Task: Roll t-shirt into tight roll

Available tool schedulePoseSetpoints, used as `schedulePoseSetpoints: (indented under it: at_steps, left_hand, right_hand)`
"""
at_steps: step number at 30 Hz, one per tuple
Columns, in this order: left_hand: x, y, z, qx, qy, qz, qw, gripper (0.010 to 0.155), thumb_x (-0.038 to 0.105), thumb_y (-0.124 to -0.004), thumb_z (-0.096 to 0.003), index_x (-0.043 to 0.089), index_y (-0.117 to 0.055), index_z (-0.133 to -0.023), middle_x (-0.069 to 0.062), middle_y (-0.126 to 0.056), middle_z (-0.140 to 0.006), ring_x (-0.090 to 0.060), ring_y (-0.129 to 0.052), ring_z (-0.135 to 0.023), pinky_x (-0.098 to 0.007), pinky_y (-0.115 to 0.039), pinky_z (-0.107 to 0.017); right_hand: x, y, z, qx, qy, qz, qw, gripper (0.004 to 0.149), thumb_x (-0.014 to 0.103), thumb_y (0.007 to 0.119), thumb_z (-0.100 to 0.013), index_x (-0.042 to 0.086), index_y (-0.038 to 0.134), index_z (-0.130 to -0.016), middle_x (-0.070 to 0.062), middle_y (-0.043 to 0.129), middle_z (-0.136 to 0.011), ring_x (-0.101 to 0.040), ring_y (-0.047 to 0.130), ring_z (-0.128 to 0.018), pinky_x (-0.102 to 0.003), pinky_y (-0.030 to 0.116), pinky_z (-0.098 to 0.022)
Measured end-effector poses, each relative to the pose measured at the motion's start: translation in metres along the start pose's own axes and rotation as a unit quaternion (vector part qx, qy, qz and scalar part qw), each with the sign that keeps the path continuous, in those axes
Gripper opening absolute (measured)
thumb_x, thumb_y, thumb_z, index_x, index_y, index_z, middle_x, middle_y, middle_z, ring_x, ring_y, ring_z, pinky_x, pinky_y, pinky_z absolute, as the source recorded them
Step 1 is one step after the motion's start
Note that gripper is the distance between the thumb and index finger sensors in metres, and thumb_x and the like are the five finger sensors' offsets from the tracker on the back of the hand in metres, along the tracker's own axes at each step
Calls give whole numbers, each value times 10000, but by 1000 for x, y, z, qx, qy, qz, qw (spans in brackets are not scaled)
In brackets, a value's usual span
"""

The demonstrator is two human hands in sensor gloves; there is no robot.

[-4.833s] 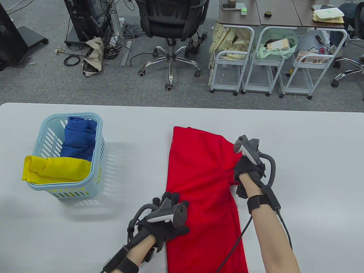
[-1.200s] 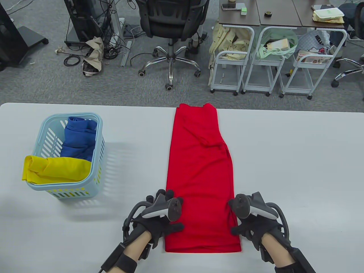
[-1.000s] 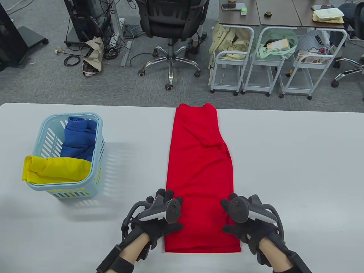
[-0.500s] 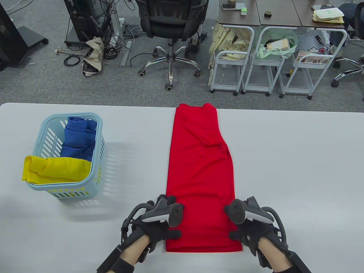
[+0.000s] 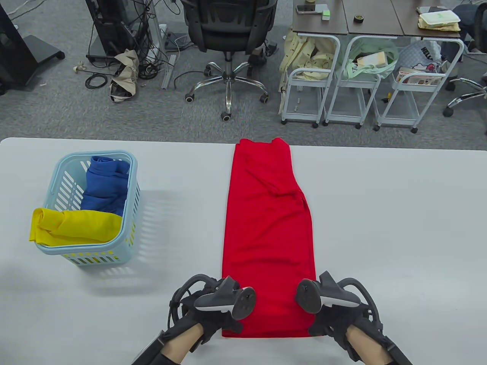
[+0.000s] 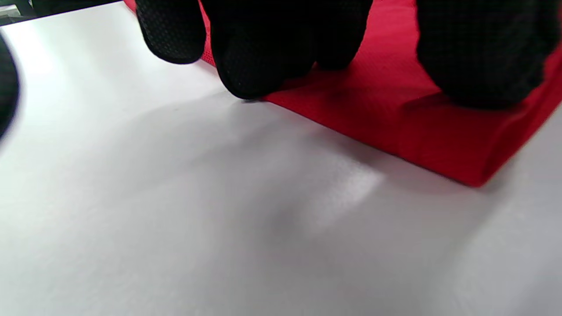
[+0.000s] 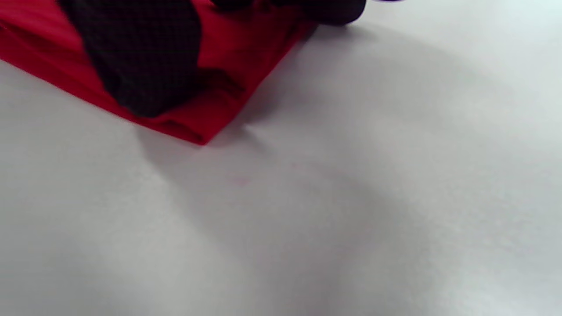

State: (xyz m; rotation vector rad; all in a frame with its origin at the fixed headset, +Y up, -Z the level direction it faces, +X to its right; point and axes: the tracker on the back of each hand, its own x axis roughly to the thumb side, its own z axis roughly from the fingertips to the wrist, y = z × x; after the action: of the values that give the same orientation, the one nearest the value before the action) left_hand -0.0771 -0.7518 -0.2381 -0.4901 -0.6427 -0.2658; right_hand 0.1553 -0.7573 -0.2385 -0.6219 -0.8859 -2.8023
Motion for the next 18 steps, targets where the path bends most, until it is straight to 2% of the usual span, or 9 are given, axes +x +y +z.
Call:
schedulePoseSetpoints:
  at_steps: [2,5,8,11,14,16,18]
  left_hand:
    - [2,-1,1,-20,4,-19,1000,929,710,-786,-382,260,-459,-1125,-55,-581,-1144,-236,-756,-944,-612,-584,-770]
    - [6,-1,0,-21,8,-37,999,917,678,-787,-397,249,-436,-1127,-62,-574,-1146,-242,-754,-946,-618,-569,-775]
    - [5,2,-2,-5,11,-31,999,790,595,-795,-443,257,-508,-1097,-38,-658,-1098,-222,-817,-900,-596,-598,-770]
    - [2,3,-4,34,12,-22,999,575,445,-817,-494,279,-640,-1016,13,-817,-950,-156,-937,-752,-516,-701,-729]
    - [-1,3,-6,61,9,-13,998,529,416,-830,-488,268,-696,-978,32,-883,-864,-125,-985,-652,-482,-762,-690]
    - [-5,3,-5,69,8,4,998,544,413,-824,-487,239,-706,-989,24,-902,-856,-130,-994,-629,-486,-769,-681]
    - [-10,5,-2,71,10,22,997,578,418,-807,-489,214,-702,-1020,15,-918,-847,-129,-998,-609,-490,-771,-679]
  right_hand:
    - [1,0,0,-3,-2,4,1000,860,447,908,-417,268,377,-1069,-105,322,-1127,-345,511,-972,-545,457,-718]
    - [2,-2,0,-21,-1,6,1000,756,377,878,-465,276,424,-1061,-84,418,-1107,-337,574,-953,-536,492,-714]
    - [3,-4,-4,-55,2,19,998,617,301,836,-511,287,503,-1030,-60,542,-1048,-297,684,-890,-515,560,-691]
    - [2,-7,-9,-81,2,16,997,509,255,805,-541,283,574,-994,-43,658,-964,-259,792,-793,-491,633,-655]
    - [-2,-8,-11,-81,5,4,997,514,270,793,-549,276,564,-1009,-42,686,-946,-243,826,-756,-479,662,-634]
    - [-6,-9,-10,-77,8,-11,997,545,279,768,-556,275,519,-1040,-59,685,-945,-240,837,-737,-479,671,-622]
    - [-10,-12,-8,-81,13,-26,996,514,286,728,-566,269,545,-1046,-86,676,-940,-228,830,-718,-485,667,-616]
